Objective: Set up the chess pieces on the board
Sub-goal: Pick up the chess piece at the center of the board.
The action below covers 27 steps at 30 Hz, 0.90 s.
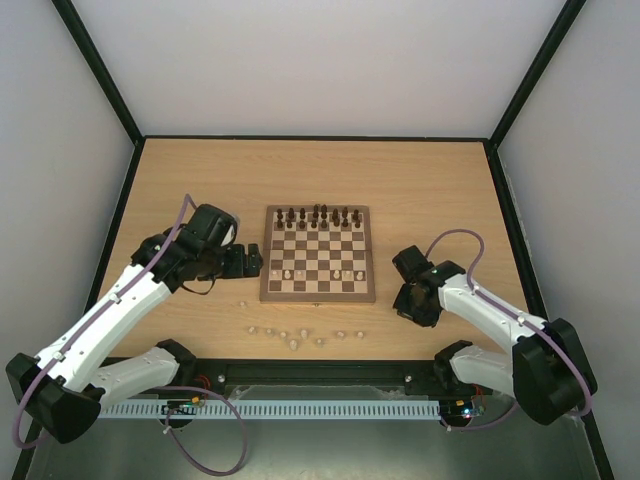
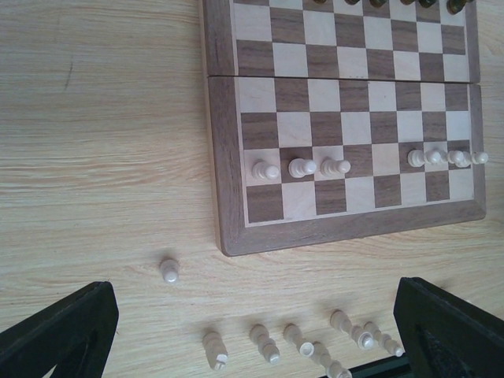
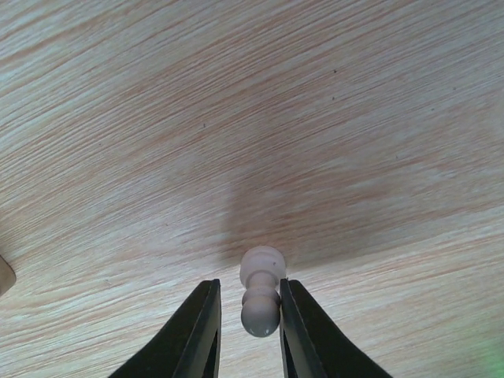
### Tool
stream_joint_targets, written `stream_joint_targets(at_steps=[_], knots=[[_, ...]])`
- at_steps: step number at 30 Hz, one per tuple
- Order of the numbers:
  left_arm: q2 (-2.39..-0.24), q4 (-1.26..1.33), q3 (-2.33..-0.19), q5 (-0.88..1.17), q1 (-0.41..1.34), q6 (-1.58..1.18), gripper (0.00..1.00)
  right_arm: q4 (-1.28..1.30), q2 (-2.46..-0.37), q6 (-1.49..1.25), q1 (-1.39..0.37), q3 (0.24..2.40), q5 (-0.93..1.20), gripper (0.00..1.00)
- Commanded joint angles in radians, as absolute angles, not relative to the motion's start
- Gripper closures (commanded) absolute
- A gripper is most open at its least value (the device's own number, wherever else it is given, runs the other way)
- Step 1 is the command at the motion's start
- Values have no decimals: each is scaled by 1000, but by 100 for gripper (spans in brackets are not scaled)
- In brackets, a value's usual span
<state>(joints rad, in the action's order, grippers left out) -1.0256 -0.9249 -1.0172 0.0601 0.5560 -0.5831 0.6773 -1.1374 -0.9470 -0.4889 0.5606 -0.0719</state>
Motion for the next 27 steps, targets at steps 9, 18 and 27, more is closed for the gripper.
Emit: stream_joint_targets(at_steps=[9, 18, 27], knots=[[-1029, -920, -1002, 72, 552, -579, 1, 730, -1167, -916, -482, 586, -121, 89], [-1044, -930, -1023, 64, 552, -582, 1, 842, -1127, -842, -482, 750, -140, 94], [-1075, -957, -1073, 41, 551, -575, 1, 994, -1092, -767, -487, 931, -148, 96]])
